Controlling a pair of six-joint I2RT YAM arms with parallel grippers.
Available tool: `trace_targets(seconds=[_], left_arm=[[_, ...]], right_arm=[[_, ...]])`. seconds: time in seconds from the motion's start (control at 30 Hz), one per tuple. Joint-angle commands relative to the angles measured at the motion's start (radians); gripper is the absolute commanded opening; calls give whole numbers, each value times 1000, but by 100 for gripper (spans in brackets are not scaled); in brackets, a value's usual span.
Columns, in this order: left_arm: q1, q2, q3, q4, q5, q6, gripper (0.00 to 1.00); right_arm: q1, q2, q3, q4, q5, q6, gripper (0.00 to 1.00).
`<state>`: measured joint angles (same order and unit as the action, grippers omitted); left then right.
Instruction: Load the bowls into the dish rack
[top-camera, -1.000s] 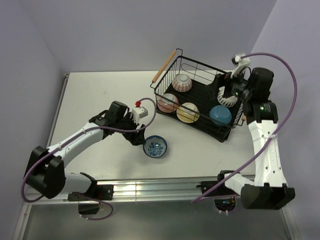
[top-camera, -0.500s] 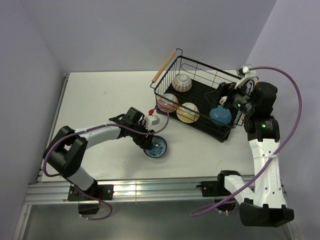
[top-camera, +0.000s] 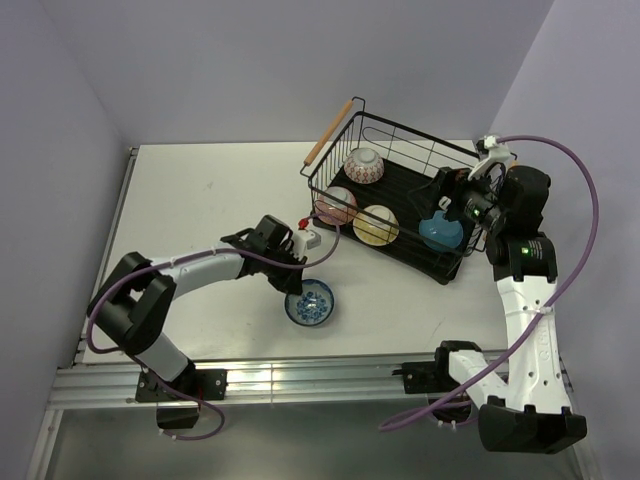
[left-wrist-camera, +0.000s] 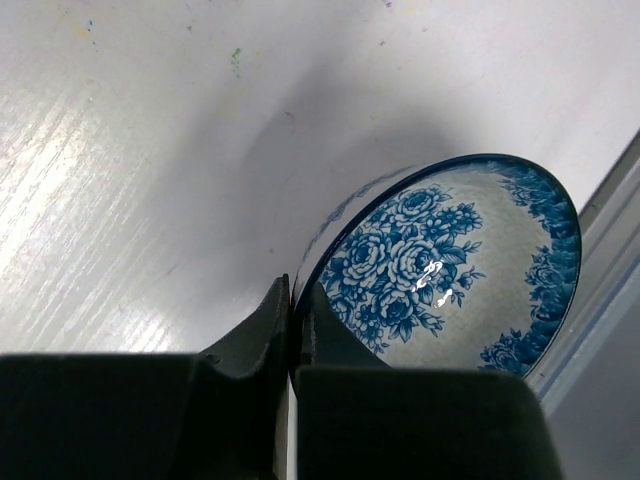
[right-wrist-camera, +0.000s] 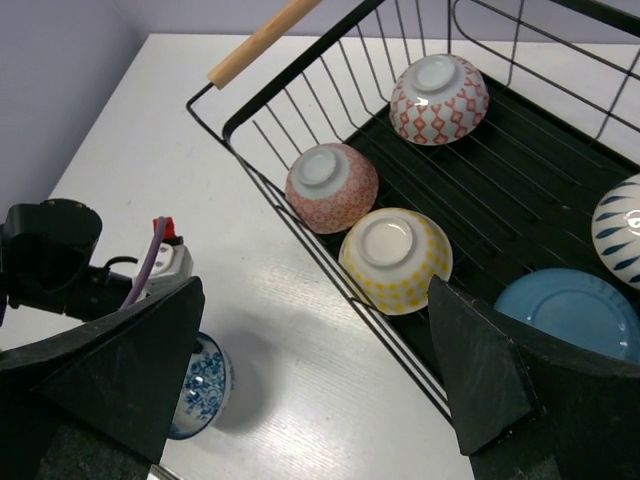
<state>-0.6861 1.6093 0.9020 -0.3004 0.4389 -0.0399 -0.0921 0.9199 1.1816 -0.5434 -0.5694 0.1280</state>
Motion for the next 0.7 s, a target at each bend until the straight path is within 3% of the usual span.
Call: trace_targets(seconds=[0.0, 0.23, 0.33, 0.47, 0.67], left_arm=[[-3, -115, 60, 7, 50, -54, 0], [23, -360, 162, -49, 38, -179, 0], [80, -411, 254, -92, 54, -254, 0], [149, -424, 400, -91, -11, -342, 0], [267, -384, 512, 47, 103, -477, 0]], right_arm=[[-8, 8, 18, 40, -68, 50, 100], [-1, 68, 61, 163, -240, 226, 100], [18, 94, 114, 190, -239, 277, 100], [48, 141, 185, 252, -274, 392, 100], [135, 208, 259, 351, -290, 530, 100]])
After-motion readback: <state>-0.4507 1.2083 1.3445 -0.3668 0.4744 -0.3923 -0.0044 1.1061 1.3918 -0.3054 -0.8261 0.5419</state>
